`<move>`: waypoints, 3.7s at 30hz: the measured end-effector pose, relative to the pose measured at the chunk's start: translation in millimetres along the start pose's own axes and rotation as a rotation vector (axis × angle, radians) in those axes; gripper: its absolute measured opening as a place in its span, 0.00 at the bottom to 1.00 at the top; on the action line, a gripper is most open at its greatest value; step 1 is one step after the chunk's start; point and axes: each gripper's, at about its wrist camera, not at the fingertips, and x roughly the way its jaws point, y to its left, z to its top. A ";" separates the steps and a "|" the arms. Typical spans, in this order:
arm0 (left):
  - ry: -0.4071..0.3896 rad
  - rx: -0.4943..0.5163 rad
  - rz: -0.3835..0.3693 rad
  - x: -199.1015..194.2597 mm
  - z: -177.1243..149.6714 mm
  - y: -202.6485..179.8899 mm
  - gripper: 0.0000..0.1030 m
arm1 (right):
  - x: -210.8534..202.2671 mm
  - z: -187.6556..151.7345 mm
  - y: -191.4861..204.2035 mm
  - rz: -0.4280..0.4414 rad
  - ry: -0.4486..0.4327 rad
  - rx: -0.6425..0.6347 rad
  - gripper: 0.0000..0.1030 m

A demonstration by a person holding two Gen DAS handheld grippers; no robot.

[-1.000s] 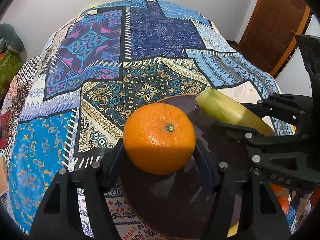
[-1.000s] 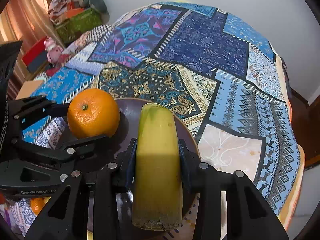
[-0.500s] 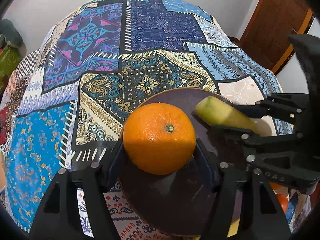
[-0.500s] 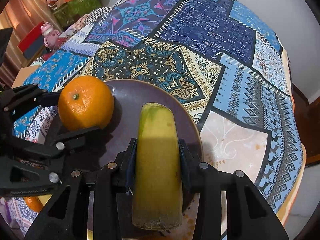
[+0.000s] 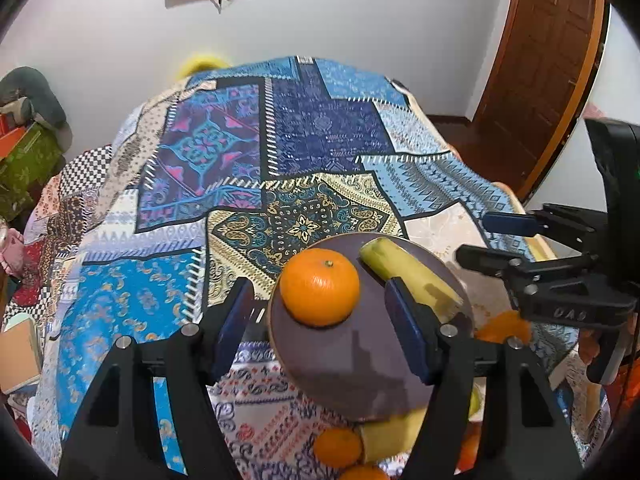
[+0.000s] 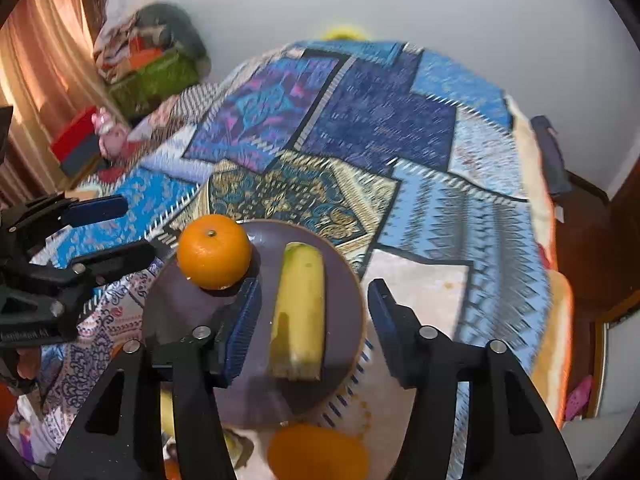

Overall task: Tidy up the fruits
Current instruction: 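Withdraw both tools and move the right tool toward the large navel orange, then grasp a small mandarin with the left tool while the right tool grasps the large orange, then place the mandarin on the plate with the left tool while the right tool carries the orange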

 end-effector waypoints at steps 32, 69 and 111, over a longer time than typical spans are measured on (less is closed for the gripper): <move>0.137 -0.100 -0.026 -9.7 -113.6 26.1 0.66 | -0.8 -106.5 -4.6 -0.001 0.036 0.146 0.64; 0.121 -0.094 -0.123 4.9 -100.1 5.8 0.31 | -27.5 -97.6 4.8 0.057 -0.065 0.149 0.61; 0.096 -0.107 -0.058 48.5 -43.3 19.8 0.31 | 48.7 -35.0 54.8 0.083 0.026 -0.010 0.61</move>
